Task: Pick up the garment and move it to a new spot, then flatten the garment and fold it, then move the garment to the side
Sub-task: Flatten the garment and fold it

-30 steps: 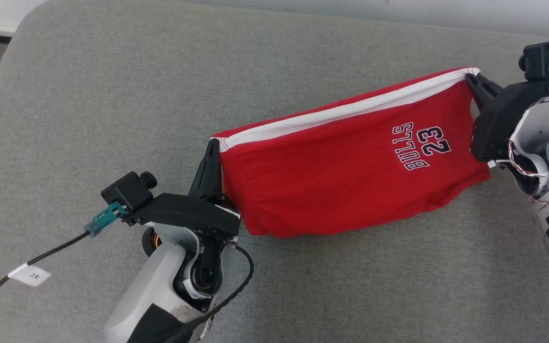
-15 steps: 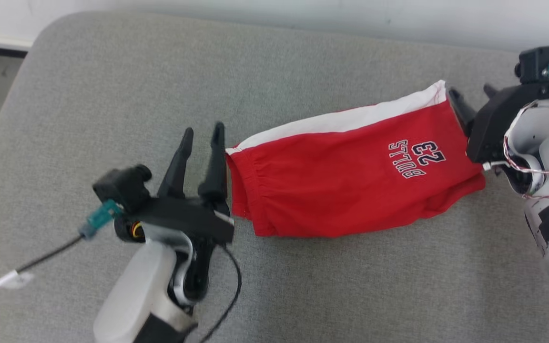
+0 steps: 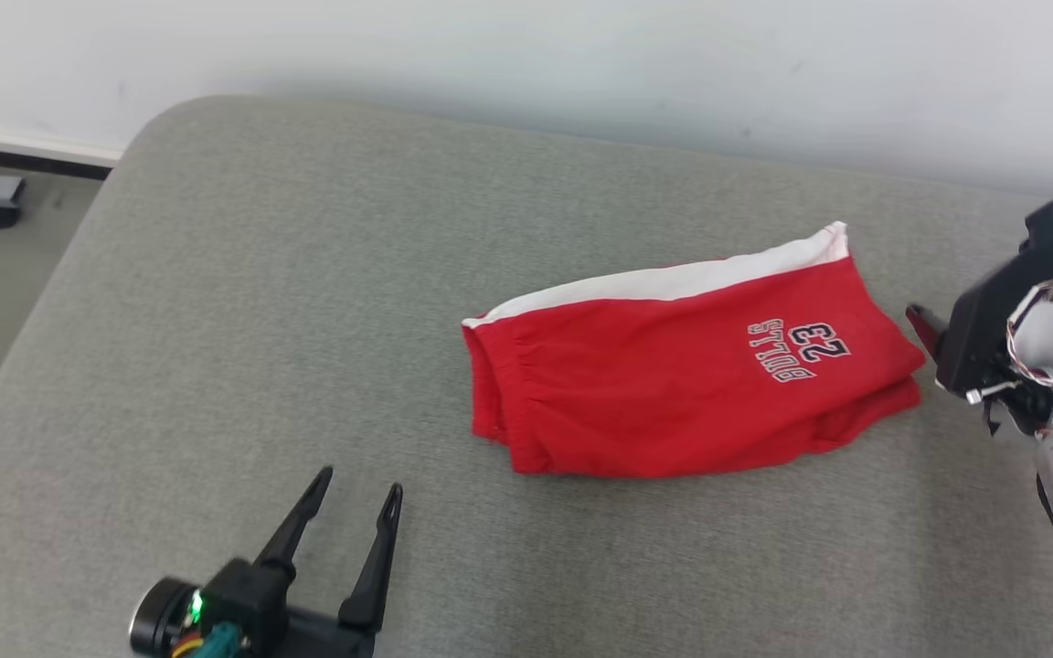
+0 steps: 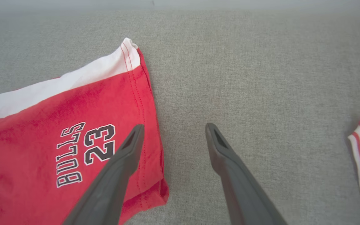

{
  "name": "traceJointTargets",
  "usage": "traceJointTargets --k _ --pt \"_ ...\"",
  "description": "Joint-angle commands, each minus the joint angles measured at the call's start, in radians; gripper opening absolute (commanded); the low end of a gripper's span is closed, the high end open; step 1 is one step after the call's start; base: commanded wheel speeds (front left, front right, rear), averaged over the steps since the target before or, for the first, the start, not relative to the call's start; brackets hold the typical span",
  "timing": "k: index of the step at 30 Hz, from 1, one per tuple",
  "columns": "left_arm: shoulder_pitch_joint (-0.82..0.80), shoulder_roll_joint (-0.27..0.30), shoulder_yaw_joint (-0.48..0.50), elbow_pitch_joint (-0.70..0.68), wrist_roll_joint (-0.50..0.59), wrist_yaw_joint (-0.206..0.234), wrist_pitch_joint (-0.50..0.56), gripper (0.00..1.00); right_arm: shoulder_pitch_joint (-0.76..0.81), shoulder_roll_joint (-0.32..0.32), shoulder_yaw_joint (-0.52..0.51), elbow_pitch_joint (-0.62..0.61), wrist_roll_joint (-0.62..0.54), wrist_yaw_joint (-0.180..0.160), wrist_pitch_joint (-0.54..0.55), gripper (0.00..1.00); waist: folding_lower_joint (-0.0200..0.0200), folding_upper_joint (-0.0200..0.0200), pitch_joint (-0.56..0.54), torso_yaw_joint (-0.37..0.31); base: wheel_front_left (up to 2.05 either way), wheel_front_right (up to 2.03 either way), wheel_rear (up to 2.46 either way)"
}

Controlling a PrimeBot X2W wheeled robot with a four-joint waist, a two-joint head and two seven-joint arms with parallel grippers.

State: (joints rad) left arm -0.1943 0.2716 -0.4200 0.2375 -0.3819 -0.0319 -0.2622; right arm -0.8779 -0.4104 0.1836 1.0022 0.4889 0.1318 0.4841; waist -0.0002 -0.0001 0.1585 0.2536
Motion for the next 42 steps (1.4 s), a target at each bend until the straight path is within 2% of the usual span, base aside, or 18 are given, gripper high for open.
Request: traceJointTargets --k 1,9,17,22,30,31,32,37,42 --pt "0.033 0.012 -0.002 -0.021 0.01 0.011 0.001 1.0 0.018 0.005 -0.015 0.018 -0.006 -0.002 -0.005 1.0 0.0002 0.0001 -0.001 0.03 0.0 0.0 0.0" --pt "0.131 0.067 0.016 -0.143 0.019 0.06 0.02 1.0 0.023 0.023 -0.092 0.121 -0.049 -0.002 -0.052 1.0 0.0002 0.0001 0.008 0.104 0.0 0.0 0.0" --pt "0.154 0.068 0.008 -0.209 0.014 0.081 0.049 1.0 -0.022 0.003 -0.125 0.202 -0.135 -0.002 -0.097 1.0 0.0002 0.0001 0.03 0.133 0.0 0.0 0.0" --pt "0.151 0.066 0.001 -0.21 0.009 0.079 0.048 1.0 -0.05 0.002 -0.17 0.255 -0.197 -0.002 -0.114 1.0 0.0002 0.0001 0.04 0.143 0.0 0.0 0.0" --pt "0.14 0.06 -0.004 -0.196 -0.003 0.079 0.044 1.0 -0.036 0.107 -0.198 0.288 -0.231 0.001 -0.03 1.0 0.0002 0.0001 0.049 0.136 0.0 0.0 0.0" --pt "0.133 0.059 -0.004 -0.19 -0.005 0.078 0.041 1.0 -0.034 0.107 -0.187 0.284 -0.244 0.002 -0.037 0.07 0.0002 0.0001 0.049 0.131 0.0 0.0 0.0" --pt "0.13 0.057 -0.005 -0.187 -0.006 0.076 0.041 1.0 -0.031 0.1 -0.18 0.282 -0.252 0.001 -0.039 0.0 0.0002 0.0001 0.048 0.129 0.0 0.0 0.0" --pt "0.128 0.053 -0.008 -0.18 -0.009 0.079 0.035 1.0 -0.034 0.044 -0.202 0.279 -0.28 -0.003 -0.095 0.0 0.0002 0.0001 0.039 0.117 0.0 0.0 0.0" --pt "0.135 0.054 -0.012 -0.17 -0.013 0.078 0.037 1.0 -0.034 0.034 -0.233 0.278 -0.319 -0.003 -0.16 0.0 0.0002 0.0001 0.015 0.099 0.0 0.0 0.0"
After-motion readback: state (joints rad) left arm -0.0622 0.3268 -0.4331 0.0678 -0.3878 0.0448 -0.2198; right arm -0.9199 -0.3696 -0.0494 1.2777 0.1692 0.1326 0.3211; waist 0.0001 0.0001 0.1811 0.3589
